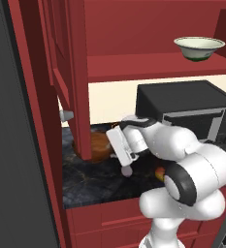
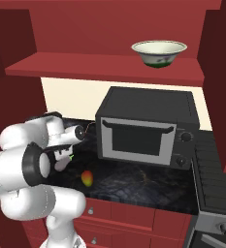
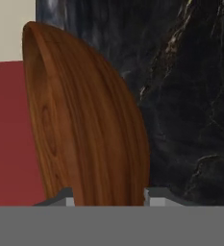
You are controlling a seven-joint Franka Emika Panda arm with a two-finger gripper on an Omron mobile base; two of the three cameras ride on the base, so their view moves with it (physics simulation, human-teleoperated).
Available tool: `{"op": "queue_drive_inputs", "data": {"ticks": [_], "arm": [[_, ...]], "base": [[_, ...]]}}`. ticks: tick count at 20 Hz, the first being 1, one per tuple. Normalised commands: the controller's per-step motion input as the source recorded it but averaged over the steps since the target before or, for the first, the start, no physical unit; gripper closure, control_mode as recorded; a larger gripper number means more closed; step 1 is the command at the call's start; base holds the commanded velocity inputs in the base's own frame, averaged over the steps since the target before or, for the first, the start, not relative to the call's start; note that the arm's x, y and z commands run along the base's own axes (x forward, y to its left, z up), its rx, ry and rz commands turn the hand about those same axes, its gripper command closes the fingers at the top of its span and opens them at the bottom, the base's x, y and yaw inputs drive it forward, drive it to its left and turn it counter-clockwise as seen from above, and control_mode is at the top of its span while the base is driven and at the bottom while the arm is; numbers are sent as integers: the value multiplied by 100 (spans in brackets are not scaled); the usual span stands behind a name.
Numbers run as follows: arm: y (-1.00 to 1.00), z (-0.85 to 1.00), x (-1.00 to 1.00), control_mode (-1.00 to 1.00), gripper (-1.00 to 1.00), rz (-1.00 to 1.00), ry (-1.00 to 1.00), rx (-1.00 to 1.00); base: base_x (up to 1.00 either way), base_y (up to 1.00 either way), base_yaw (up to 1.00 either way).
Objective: Pick both bowls and place them on the counter. Then place the mango in one bowl and place the eggplant in the other bowl.
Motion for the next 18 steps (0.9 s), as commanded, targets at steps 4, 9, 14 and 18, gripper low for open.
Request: {"op": "queue_drive_inputs", "data": {"ticks": [4,9,14,18], "arm": [[0,-16,41,-100,100,4,0,0],[12,-21,36,-100,100,0,0,0],[12,-14,10,-100,100,0,2,0],[8,-17,5,-100,100,0,7,0]], "base": [[0,0,0],[0,0,0],[0,0,0],[0,0,0]]}}
